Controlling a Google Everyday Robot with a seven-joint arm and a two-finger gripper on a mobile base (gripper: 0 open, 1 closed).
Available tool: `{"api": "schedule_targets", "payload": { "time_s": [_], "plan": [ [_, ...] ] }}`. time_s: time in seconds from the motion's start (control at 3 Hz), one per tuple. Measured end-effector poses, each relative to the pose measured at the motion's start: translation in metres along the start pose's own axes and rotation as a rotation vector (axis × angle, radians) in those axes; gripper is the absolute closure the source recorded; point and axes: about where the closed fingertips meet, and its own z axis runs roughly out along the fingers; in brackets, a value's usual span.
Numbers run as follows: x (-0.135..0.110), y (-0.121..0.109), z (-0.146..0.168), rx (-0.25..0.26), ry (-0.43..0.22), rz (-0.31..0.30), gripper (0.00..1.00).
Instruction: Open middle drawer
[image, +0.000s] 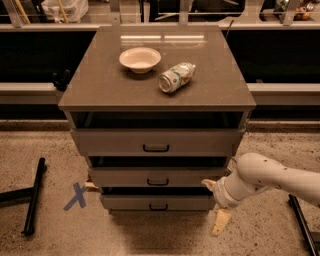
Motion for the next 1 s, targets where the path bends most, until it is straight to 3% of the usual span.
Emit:
{"api": "schedule_targets", "payload": {
  "time_s": [0.67, 1.0],
  "plan": [
    [-0.002, -0.054, 0.019, 0.134, -0.006, -0.129, 0.00],
    [-0.006, -0.072, 0.026, 0.164, -0.004, -0.159, 0.00]
  ]
}}
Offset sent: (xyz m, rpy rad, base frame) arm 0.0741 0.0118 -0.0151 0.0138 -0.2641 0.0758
